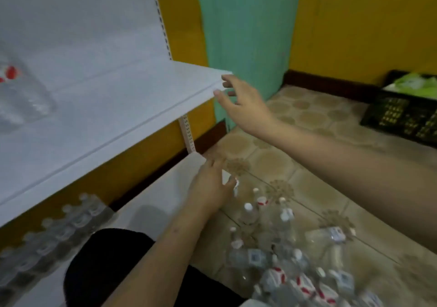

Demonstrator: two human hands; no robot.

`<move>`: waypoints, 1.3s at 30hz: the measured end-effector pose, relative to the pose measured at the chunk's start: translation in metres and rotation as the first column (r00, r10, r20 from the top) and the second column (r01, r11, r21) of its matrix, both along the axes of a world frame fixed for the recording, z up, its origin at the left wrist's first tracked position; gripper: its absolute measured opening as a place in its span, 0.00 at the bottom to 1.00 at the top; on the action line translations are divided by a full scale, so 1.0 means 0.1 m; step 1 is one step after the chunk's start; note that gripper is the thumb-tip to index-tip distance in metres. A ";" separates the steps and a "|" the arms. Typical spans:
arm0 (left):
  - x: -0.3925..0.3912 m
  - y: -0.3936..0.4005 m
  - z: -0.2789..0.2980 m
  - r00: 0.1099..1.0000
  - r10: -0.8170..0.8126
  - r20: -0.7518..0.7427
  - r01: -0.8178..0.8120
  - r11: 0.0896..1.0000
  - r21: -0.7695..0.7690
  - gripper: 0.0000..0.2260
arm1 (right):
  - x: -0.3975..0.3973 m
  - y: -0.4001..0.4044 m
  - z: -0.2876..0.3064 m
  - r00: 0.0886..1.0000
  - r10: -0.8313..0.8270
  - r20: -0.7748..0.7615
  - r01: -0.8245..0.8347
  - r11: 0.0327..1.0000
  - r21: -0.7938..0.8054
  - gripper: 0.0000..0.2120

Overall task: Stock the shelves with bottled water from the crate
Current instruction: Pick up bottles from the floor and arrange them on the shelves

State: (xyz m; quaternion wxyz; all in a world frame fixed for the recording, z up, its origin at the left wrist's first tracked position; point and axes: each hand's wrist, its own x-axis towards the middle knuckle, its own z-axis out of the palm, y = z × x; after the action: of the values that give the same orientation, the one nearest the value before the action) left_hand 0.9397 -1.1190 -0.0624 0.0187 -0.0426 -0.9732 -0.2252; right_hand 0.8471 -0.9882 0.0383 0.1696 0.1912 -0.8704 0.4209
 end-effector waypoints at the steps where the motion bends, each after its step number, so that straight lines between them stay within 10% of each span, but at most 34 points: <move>1: -0.02 0.09 -0.17 0.998 -0.018 0.063 0.018 1.000 -0.008 0.24 | 0.01 0.16 -0.23 0.998 -0.058 0.023 0.060 0.996 -0.064 0.23; 7: -0.03 0.24 -1.00 0.932 -0.098 0.350 0.121 0.992 -0.046 0.24 | 0.07 0.98 -2.12 0.888 -0.299 0.350 0.259 0.953 0.158 0.18; 18: 0.06 0.18 -2.17 0.651 -0.071 0.755 0.069 0.997 0.035 0.21 | 0.80 1.52 -4.39 0.361 -0.479 0.800 0.055 0.868 0.494 0.28; 39: -0.03 0.16 -2.15 0.655 -0.038 0.754 -0.092 0.987 0.130 0.19 | 0.69 1.37 -3.55 0.405 -0.465 0.787 0.315 0.879 0.357 0.19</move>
State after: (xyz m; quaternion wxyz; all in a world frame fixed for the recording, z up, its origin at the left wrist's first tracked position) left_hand 0.9368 -1.1027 -0.2777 -0.3799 0.0709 -0.8729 -0.2978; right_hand 0.9164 -0.8509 -0.3167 -0.2036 -0.2380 -0.8868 0.3397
